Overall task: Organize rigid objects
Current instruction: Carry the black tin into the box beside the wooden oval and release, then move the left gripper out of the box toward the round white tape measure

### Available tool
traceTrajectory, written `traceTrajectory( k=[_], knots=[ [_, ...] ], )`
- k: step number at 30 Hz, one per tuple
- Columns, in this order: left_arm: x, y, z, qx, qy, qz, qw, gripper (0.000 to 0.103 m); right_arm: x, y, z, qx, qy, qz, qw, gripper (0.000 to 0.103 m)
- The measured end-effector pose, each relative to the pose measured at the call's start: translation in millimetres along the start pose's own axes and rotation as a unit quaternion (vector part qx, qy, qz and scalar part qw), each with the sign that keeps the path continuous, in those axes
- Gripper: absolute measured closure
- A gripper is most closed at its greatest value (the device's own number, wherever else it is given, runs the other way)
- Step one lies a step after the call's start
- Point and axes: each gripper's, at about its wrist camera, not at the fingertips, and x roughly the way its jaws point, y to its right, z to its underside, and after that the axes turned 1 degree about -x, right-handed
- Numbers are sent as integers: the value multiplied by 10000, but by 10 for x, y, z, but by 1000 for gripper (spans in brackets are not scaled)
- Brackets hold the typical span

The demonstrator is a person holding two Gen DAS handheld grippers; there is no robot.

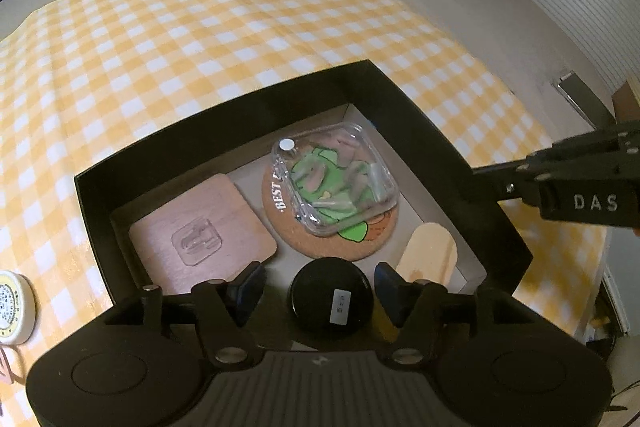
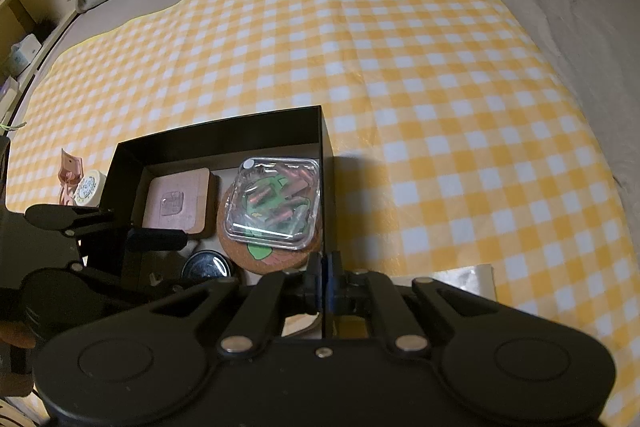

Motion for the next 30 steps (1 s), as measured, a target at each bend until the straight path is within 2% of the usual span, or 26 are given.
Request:
traceTrajectory(
  k=[7,9,15,22,30],
  knots=[
    [-188,44,2,153,198,-22,9997,29,-1,-4,-3,-7,2,3,10000,99],
    [-252,55,21,183,240,-47,9995,21,0,-2,0,-27,11,11,10000,100],
    [-488,79,84,227,453,-105,9987,8,0,-16,2,-96,47,52,9999,100],
    [-798,69,166,183,810,-265,9962,1,1,-39,14,-137,84,113,9998,100],
    [-1122,-96,259,-51,1271,-507,9906,0,31,-21,-2,-66,51,175,9998,97]
  ],
)
